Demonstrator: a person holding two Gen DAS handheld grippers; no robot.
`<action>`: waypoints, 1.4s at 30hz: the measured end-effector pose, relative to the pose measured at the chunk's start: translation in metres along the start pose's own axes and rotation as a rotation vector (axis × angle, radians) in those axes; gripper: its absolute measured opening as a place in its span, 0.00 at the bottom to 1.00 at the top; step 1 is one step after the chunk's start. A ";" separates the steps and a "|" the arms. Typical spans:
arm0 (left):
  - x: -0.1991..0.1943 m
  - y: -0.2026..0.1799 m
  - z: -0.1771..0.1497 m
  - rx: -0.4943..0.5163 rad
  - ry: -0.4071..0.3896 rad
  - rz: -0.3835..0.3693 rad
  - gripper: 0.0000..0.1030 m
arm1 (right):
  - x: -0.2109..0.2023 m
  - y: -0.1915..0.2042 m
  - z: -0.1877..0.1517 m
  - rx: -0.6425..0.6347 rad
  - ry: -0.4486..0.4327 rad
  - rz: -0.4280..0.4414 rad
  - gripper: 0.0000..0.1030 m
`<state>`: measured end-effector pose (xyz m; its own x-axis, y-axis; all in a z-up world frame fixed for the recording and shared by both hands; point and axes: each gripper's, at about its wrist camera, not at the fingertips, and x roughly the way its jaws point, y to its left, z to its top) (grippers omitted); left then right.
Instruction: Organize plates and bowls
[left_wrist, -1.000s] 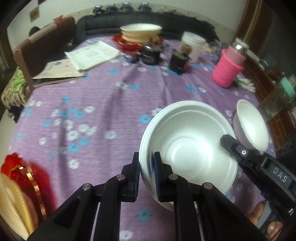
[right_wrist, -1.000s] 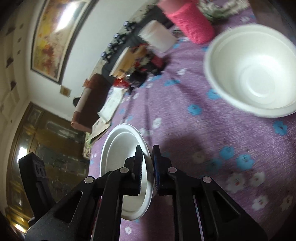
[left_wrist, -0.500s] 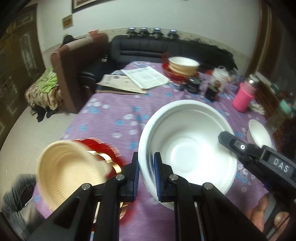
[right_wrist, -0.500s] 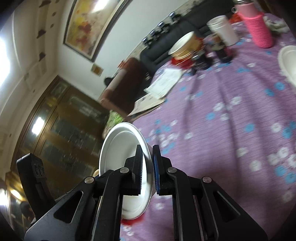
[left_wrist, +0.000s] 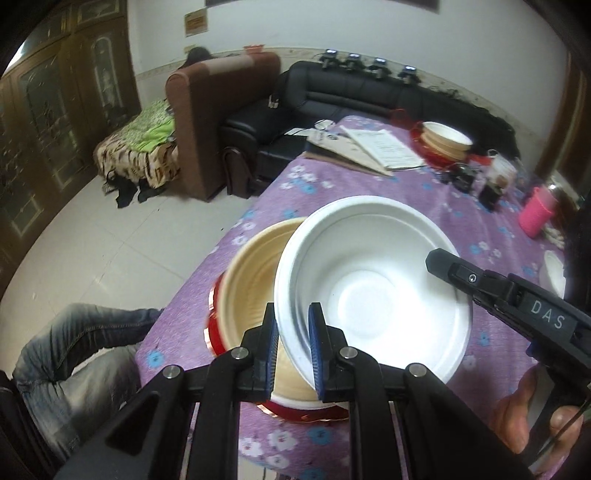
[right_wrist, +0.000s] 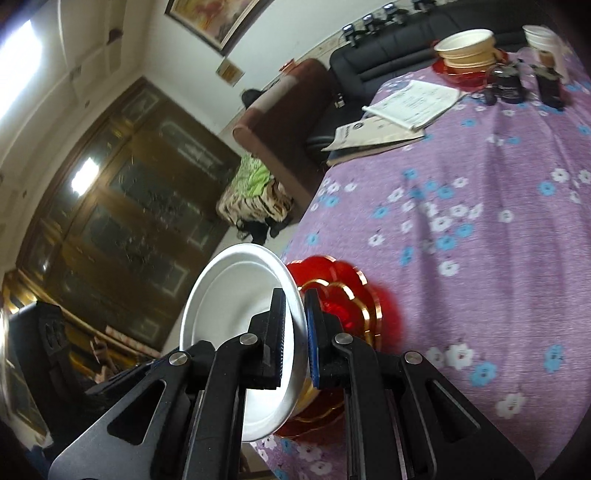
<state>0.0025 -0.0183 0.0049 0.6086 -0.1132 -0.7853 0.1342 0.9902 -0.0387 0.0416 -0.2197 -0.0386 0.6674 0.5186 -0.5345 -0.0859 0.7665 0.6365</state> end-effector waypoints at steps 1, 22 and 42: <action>0.002 0.003 -0.001 -0.002 0.007 0.004 0.15 | 0.005 0.003 -0.002 -0.011 0.006 -0.005 0.10; -0.007 0.041 -0.008 -0.033 -0.043 0.097 0.33 | 0.024 0.029 -0.022 -0.232 -0.077 -0.201 0.11; 0.002 -0.141 -0.023 0.358 0.025 -0.120 0.42 | -0.133 -0.141 0.019 0.127 -0.349 -0.338 0.50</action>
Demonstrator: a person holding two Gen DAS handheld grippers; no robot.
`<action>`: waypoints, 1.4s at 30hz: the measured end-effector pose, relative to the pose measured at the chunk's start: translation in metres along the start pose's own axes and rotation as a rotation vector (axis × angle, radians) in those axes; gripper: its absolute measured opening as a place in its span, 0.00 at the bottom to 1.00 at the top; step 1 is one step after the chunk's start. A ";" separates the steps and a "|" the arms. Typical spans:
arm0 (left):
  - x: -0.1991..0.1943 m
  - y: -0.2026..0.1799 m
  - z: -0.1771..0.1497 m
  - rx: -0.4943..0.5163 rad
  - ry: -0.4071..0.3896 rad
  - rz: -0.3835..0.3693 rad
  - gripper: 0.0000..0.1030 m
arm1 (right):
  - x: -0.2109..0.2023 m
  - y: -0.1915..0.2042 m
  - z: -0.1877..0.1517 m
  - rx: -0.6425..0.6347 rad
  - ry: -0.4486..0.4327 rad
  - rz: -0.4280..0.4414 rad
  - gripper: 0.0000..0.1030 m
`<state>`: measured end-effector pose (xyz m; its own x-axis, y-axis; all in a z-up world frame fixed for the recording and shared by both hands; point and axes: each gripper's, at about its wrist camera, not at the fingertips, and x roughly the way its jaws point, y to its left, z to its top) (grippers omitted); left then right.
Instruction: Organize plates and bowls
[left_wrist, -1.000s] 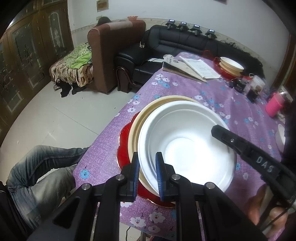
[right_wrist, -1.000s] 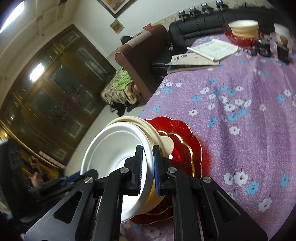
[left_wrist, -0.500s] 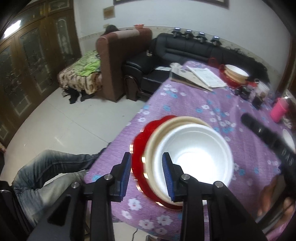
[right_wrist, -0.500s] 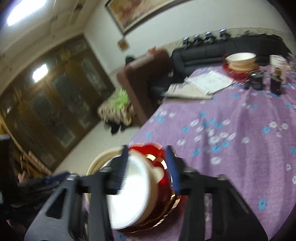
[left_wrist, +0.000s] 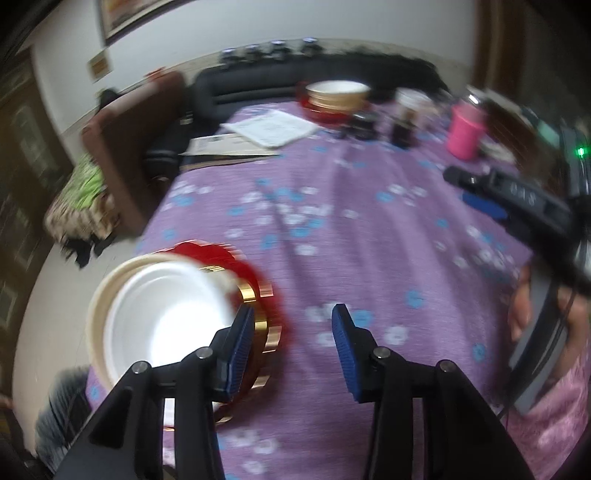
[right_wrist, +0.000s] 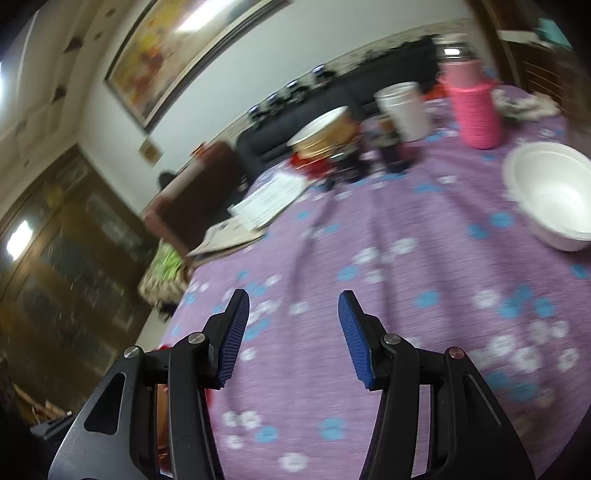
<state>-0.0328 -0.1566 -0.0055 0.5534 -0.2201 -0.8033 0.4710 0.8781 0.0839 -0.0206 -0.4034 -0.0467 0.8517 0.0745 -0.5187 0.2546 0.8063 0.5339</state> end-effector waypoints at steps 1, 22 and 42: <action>0.004 -0.012 0.002 0.024 0.014 -0.016 0.42 | -0.007 -0.016 0.003 0.022 -0.020 -0.009 0.49; 0.083 -0.222 0.172 0.173 0.034 -0.209 0.55 | -0.124 -0.253 0.099 0.555 -0.177 -0.197 0.50; 0.138 -0.273 0.181 0.070 0.122 -0.310 0.60 | -0.108 -0.266 0.091 0.593 -0.126 -0.189 0.50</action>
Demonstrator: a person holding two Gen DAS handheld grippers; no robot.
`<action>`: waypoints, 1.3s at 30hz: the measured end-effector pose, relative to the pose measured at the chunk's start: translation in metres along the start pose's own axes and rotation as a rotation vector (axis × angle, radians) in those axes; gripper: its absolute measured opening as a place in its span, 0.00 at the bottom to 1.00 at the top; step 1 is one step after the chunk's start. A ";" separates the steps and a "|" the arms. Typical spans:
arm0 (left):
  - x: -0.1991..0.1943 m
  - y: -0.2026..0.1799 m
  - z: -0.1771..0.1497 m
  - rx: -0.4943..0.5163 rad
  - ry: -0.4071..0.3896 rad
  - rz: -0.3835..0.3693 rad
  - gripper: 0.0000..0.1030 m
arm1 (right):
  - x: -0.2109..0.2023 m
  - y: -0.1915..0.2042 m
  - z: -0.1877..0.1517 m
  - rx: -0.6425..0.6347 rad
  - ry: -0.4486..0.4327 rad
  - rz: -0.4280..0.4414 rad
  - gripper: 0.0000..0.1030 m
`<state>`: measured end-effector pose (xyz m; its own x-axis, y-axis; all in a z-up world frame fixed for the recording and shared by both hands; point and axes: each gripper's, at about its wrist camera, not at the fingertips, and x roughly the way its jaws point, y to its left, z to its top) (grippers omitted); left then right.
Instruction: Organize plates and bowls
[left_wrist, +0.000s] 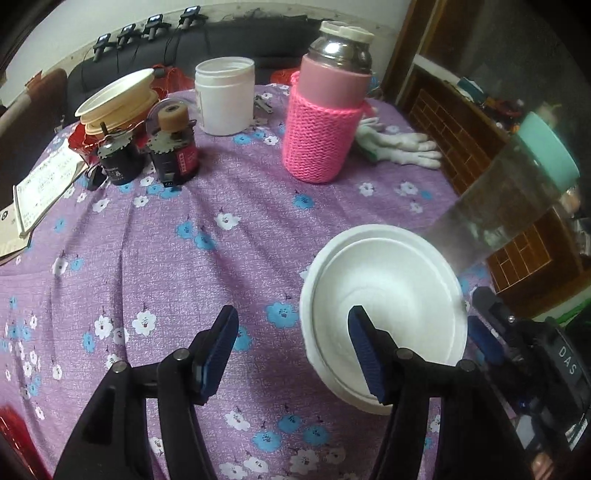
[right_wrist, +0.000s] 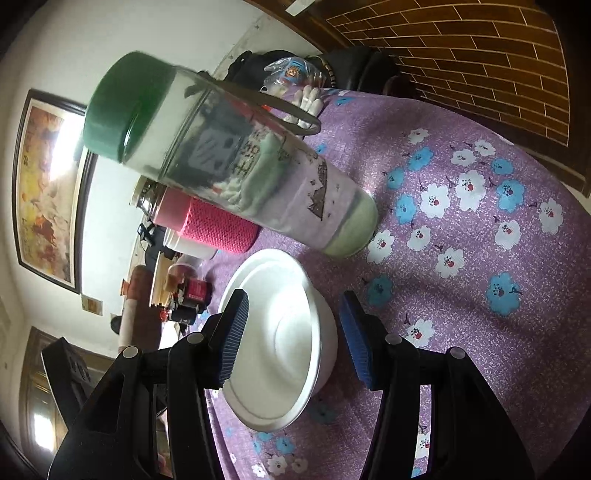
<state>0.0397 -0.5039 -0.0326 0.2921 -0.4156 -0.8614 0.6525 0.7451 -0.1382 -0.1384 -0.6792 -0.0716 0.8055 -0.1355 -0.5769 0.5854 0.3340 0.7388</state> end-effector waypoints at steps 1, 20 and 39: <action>0.000 -0.001 0.000 0.000 -0.008 0.010 0.60 | 0.002 0.001 0.000 -0.002 0.002 -0.004 0.50; 0.025 -0.012 -0.006 0.065 -0.083 0.068 0.60 | 0.012 0.003 0.000 -0.028 0.003 -0.072 0.50; 0.054 -0.006 -0.006 0.054 -0.067 0.056 0.60 | 0.018 0.007 -0.007 -0.062 -0.002 -0.117 0.50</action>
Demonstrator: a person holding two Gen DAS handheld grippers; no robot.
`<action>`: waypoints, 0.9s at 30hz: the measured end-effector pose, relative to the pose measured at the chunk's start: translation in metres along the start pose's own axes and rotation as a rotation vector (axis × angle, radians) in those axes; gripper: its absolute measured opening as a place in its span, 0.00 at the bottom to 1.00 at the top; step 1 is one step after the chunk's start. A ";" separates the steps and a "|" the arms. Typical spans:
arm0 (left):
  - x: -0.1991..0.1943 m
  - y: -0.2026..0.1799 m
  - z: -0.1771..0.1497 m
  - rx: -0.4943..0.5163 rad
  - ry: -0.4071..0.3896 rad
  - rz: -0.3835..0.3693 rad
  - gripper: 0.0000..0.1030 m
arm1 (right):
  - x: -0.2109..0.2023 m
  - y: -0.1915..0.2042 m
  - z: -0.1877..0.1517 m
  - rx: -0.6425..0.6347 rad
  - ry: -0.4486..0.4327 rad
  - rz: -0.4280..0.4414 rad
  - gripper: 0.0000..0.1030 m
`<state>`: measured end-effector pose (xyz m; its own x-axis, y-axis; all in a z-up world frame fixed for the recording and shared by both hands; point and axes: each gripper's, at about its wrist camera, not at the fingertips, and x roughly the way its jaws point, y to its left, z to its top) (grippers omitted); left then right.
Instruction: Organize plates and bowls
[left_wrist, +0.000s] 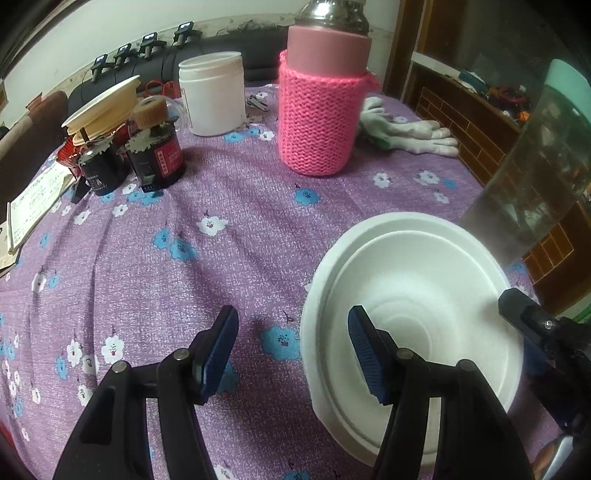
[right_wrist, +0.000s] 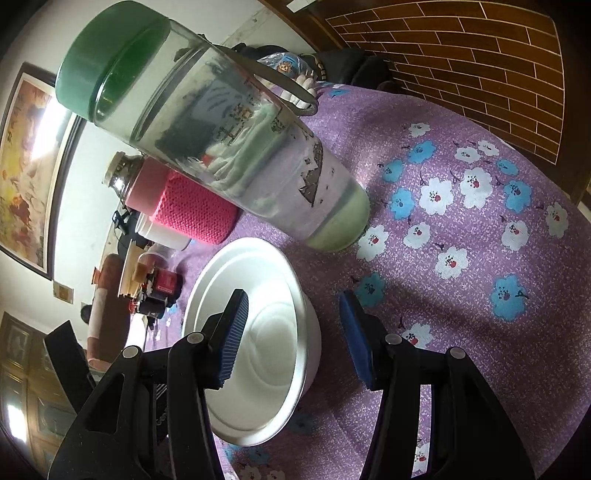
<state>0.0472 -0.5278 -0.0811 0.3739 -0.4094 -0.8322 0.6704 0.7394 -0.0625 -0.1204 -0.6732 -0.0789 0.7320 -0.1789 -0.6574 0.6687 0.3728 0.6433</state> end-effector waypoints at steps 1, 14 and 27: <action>0.001 0.000 0.000 -0.001 0.002 -0.002 0.60 | 0.001 0.000 0.000 -0.002 0.001 -0.002 0.50; 0.016 0.001 -0.004 0.015 0.032 -0.017 0.61 | 0.005 0.000 -0.004 -0.007 0.002 -0.032 0.50; 0.018 0.000 -0.004 0.028 0.048 -0.033 0.70 | 0.013 -0.004 -0.006 -0.007 0.017 -0.102 0.50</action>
<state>0.0517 -0.5331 -0.0985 0.3207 -0.4063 -0.8556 0.6998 0.7104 -0.0750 -0.1142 -0.6711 -0.0927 0.6576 -0.2010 -0.7260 0.7389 0.3598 0.5697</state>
